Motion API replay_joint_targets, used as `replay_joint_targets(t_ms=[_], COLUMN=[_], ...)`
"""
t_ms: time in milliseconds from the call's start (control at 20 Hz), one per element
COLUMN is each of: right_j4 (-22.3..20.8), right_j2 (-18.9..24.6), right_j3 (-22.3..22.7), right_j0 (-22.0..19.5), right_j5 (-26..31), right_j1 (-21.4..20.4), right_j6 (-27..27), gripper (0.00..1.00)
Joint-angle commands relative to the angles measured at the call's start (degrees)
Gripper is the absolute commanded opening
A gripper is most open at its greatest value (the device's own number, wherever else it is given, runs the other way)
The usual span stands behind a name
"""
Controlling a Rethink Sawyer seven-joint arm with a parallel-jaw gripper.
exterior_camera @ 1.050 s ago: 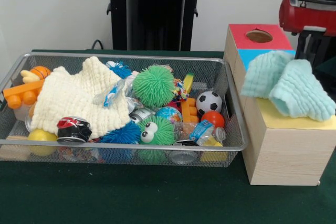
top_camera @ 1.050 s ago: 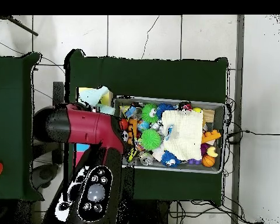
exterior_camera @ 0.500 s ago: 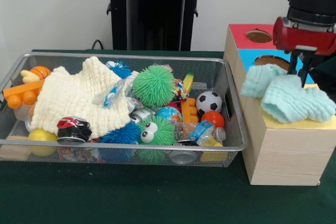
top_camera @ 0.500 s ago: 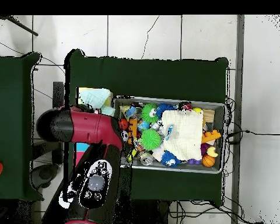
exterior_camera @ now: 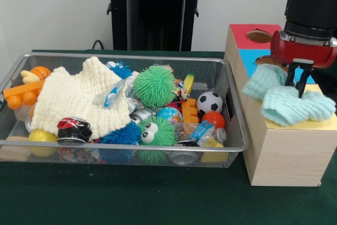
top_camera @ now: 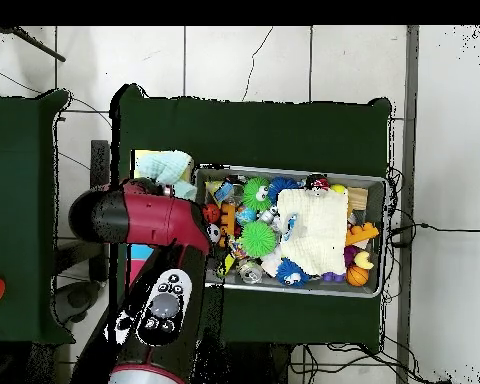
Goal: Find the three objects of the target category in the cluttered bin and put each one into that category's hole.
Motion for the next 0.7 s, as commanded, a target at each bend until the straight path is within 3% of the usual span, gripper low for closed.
replay_joint_targets(t_ms=[50, 700], right_j4=[2.61, 5.06], right_j2=[4.01, 2.03], right_j3=[1.02, -2.2], right_j0=[0.94, 2.81], right_j5=[0.75, 0.97], right_j1=[5.42, 8.93], right_j6=[15.45, 16.66], gripper=[0.0, 0.0])
